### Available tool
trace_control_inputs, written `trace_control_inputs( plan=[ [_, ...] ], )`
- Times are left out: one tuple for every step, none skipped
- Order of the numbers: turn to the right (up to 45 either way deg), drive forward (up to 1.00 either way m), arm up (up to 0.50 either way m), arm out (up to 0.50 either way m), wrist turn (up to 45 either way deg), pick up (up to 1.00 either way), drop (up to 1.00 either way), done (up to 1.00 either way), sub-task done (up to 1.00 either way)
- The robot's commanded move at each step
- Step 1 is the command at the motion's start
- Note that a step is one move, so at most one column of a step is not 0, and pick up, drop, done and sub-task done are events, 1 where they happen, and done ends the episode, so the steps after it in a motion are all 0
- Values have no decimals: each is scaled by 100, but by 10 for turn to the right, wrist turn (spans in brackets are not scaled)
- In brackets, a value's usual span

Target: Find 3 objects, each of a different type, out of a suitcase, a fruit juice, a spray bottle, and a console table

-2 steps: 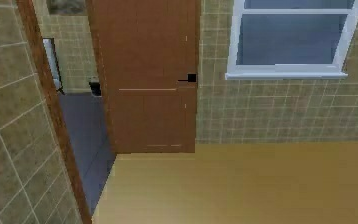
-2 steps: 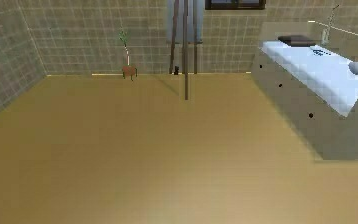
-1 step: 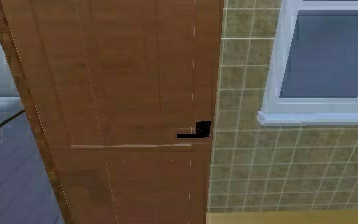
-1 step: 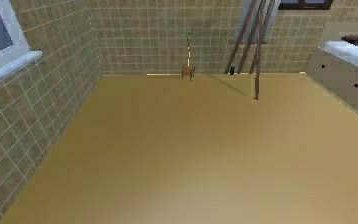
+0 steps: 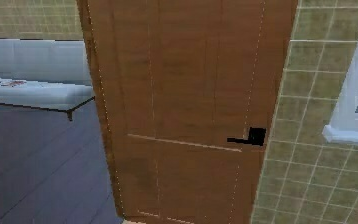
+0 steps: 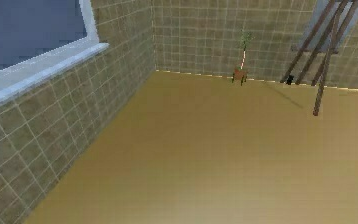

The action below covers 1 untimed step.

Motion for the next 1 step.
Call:
trace_control_inputs(
  plan=[
    [0,20,0,0,0,0,0,0,0]
  ],
)
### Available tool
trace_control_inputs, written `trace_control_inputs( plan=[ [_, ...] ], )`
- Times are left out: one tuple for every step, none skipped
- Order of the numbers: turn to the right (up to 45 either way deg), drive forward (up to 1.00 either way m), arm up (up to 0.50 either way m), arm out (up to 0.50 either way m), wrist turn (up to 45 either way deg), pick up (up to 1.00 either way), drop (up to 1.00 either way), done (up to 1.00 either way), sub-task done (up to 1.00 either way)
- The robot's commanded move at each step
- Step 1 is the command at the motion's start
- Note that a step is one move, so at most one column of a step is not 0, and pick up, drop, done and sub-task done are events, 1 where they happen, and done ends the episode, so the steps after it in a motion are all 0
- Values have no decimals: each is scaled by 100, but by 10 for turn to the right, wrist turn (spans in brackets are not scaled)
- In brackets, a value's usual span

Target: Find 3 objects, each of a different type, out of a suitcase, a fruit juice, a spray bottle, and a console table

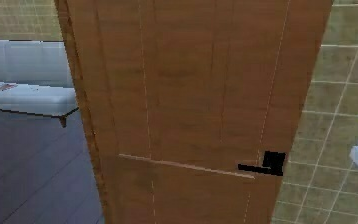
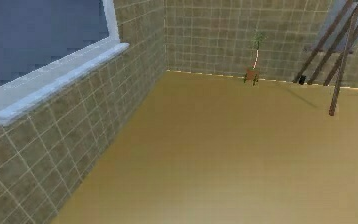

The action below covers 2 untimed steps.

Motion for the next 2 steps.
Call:
trace_control_inputs(
  plan=[
    [-300,0,0,0,0,0,0,0,0],
    [0,40,0,0,0,0,0,0,0]
  ],
)
